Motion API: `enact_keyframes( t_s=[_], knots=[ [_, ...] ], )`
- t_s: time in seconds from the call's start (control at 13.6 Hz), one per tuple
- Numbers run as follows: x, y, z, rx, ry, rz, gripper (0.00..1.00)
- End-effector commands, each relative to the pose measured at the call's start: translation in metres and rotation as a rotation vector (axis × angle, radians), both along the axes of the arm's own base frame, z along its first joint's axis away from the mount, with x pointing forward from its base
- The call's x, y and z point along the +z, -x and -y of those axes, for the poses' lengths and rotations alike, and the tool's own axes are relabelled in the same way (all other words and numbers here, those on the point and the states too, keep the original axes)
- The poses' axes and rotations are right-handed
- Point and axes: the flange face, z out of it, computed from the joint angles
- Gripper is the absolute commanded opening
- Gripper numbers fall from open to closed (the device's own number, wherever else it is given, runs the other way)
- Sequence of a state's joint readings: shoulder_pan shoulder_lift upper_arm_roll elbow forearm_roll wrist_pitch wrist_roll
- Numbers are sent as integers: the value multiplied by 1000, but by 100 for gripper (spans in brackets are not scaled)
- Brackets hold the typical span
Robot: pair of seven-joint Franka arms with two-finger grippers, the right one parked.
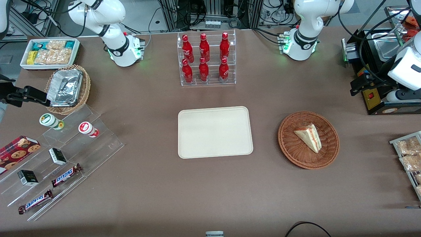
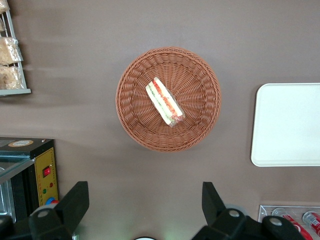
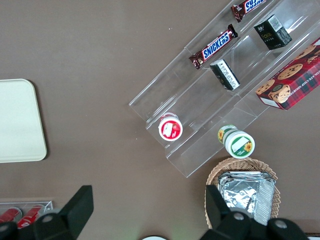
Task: Place sandwich from basket to tray
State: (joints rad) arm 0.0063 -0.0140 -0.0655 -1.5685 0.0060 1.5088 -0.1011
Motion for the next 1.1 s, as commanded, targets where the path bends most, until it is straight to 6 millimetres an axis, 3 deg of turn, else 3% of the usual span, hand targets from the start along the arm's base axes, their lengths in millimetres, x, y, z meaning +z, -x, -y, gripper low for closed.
enact_keyframes(
  t_s=[0.0, 0.37, 0.59, 0.88, 1.03],
  knots=[
    [6, -3, -3, -15, -16, 8, 100],
    [-6, -8, -5, -9, -24, -10, 100],
    [-43, -16, -4, 0, -26, -49, 100],
    [-108, -18, -5, 5, -26, -43, 100],
    [-142, -22, -3, 105, -27, -3, 100]
  ],
)
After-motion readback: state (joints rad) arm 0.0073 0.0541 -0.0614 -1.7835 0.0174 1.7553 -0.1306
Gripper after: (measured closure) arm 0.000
